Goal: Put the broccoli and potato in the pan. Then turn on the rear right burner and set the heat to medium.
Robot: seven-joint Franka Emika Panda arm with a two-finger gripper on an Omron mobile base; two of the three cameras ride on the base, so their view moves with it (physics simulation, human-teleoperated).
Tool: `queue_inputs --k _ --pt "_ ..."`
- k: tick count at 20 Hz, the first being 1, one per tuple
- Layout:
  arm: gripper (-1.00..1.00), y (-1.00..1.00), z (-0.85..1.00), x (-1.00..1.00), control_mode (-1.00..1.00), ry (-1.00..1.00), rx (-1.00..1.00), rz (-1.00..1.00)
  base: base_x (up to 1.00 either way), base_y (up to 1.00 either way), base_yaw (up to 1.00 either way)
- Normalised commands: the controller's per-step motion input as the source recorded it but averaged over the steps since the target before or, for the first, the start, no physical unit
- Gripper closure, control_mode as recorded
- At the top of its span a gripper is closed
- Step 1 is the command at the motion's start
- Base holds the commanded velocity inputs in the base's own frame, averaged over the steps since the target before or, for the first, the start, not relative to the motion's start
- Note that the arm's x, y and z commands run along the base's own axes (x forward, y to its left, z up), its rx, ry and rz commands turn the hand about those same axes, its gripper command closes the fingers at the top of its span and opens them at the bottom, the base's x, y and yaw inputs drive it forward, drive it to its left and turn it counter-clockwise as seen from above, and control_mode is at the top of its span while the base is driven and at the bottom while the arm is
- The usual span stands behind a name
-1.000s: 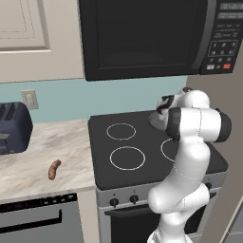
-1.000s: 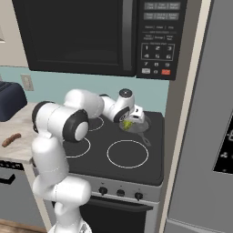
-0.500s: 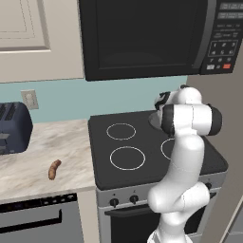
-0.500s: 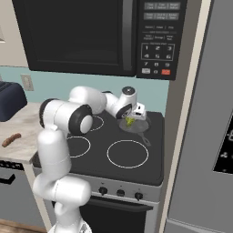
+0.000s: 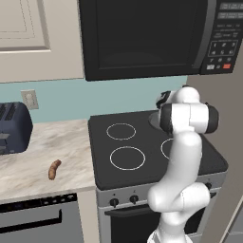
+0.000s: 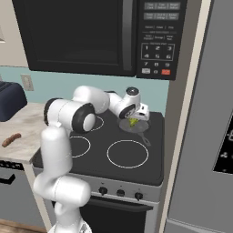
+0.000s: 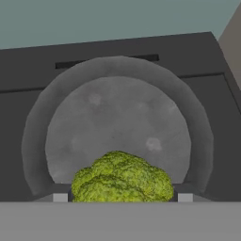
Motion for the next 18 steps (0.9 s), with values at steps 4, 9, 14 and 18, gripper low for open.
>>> queue_inputs --k 4,9,14,18 --pt "1.00 -0.13 -0.10 0.11 -1.00 0.00 0.00 0.00 0.00 0.00 0.00" --pt "1.00 0.00 -0.12 0.17 -1.00 0.00 0.00 0.00 0.00 0.00 0.00" --pt "1.00 0.00 -0.13 0.17 -1.00 0.00 0.00 0.00 0.00 0.00 0.00" --pt "1.00 0.00 -0.16 0.19 -1.00 0.00 0.00 0.00 0.00 0.00 0.00"
